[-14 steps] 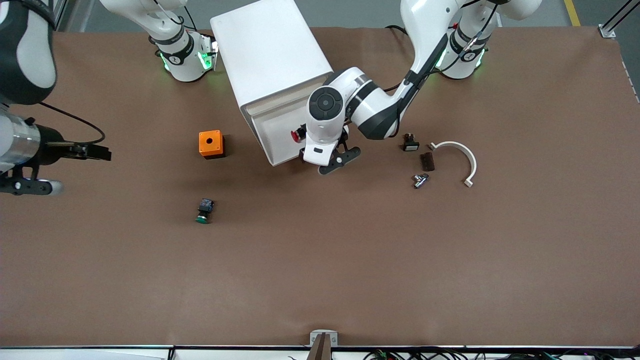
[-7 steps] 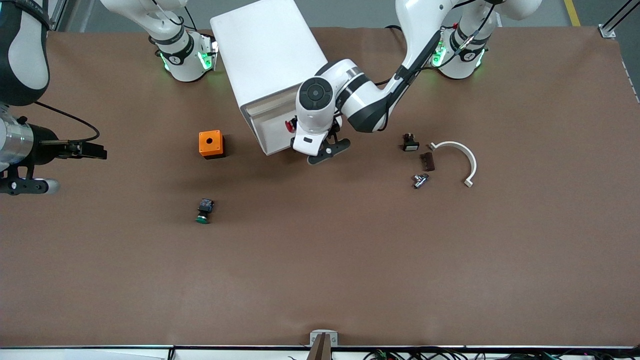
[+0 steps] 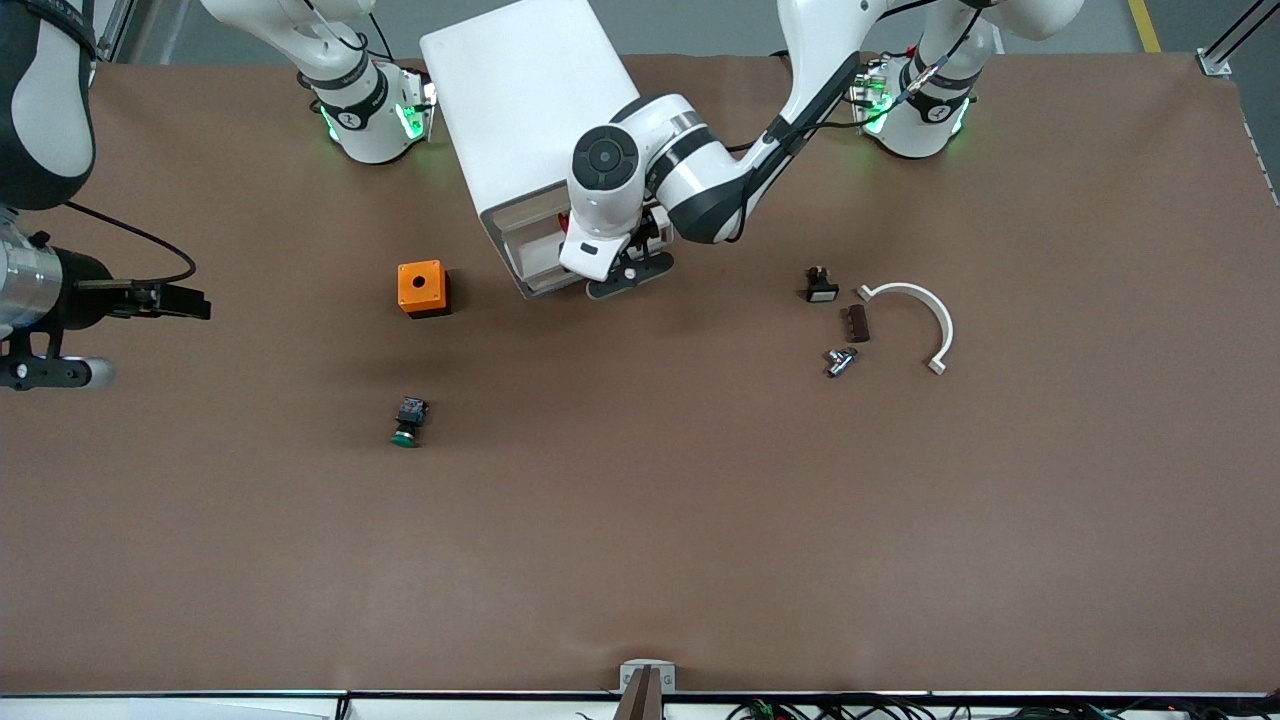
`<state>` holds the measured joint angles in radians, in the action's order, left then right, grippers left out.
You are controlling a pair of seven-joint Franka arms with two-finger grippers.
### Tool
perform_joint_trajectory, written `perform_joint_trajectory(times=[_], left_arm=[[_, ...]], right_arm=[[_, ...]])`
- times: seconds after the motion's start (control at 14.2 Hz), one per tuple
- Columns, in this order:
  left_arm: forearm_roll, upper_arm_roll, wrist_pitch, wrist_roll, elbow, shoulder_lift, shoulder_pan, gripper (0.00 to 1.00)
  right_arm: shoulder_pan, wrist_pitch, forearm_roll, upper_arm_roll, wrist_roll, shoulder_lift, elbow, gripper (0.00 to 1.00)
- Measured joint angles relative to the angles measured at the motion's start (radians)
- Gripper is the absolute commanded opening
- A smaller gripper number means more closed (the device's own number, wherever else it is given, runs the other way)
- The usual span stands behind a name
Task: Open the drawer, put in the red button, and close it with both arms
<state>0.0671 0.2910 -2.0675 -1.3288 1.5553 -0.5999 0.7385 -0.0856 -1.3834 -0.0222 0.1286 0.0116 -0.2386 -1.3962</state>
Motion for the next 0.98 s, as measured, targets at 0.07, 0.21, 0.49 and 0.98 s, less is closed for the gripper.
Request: perform_joint_trajectory(times=[0.07,0.21,0.49,0.98], left_arm=[[0.0,0.004,0.0,0.0,0.0,-0.003,0.003,1.0],[0.0,0.007,0.0,0.0,0.0,-0.007,0.013,1.0],[0.007,0.01,0.0,0.0,0.001,-0.009,0.034,1.0],[0.057,0.013,0.0,0.0,0.002,-0.011,0.036,1.0]], right_arm=[[0.001,0.004,0.0,0.001,0.0,0.0,0.022,1.0],[0.016,0.03,0.001,0.001,0.0,0.001,0.063,1.0],[0.052,0.082,-0.003,0.0,0.014,0.026,0.088,1.0],[0.051,-0.042,-0.003,-0.013,0.014,0.213,-0.096,1.0]])
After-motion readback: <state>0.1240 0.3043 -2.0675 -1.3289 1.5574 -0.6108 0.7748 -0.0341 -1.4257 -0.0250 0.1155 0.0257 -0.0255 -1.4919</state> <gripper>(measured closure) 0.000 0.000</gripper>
